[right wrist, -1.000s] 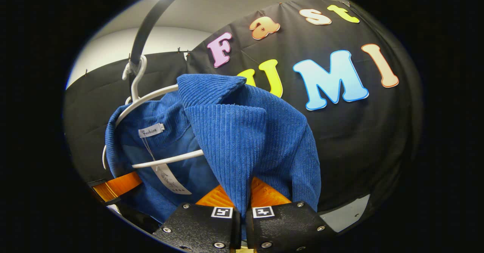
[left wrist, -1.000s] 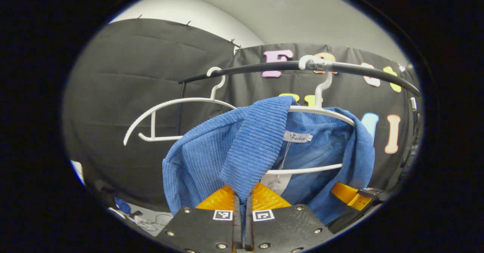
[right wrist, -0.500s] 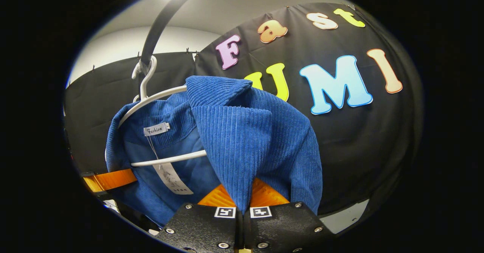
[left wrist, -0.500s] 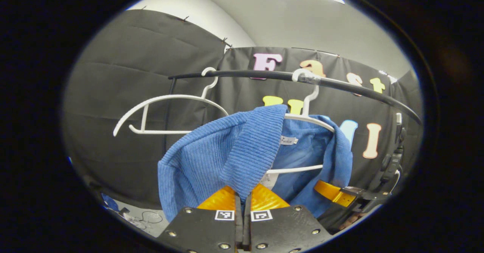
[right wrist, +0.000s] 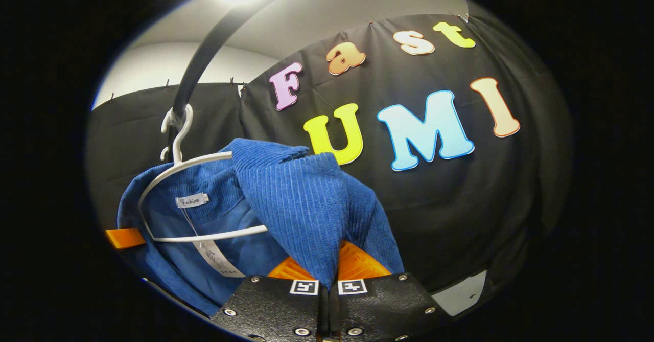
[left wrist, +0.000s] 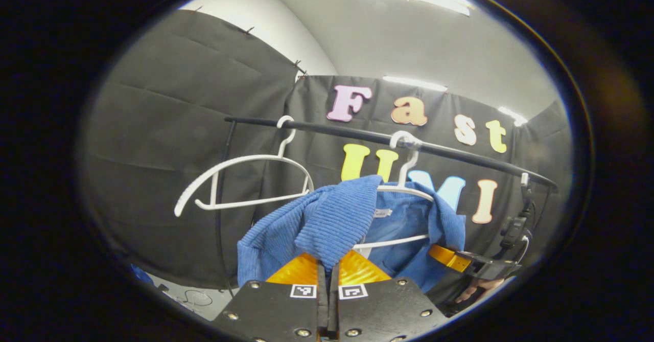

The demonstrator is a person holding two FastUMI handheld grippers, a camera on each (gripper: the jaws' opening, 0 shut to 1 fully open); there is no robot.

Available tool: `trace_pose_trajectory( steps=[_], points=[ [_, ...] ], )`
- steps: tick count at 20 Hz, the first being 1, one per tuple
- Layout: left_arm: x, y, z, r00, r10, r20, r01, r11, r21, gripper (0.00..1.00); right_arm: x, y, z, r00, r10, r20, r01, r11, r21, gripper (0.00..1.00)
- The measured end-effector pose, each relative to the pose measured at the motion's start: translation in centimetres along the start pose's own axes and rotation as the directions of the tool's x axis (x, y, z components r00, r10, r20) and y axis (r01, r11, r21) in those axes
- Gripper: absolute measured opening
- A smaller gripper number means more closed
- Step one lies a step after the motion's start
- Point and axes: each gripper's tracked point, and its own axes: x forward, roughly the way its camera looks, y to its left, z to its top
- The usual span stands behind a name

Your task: Grasp the clothes on the hanger with both hands and then place them into the laundry hamper below.

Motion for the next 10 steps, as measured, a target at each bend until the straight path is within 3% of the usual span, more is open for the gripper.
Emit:
trace_pose_trajectory(
  steps=[10],
  points=[
    [-0.2, 5.0, 5.3, 0.992, 0.085, 0.097, -0.088, 0.996, 0.026, 0.01, 0.7, -3.1, 2.5, 0.992, -0.088, 0.095, 0.088, 0.996, 0.006, 0.0]
  ],
)
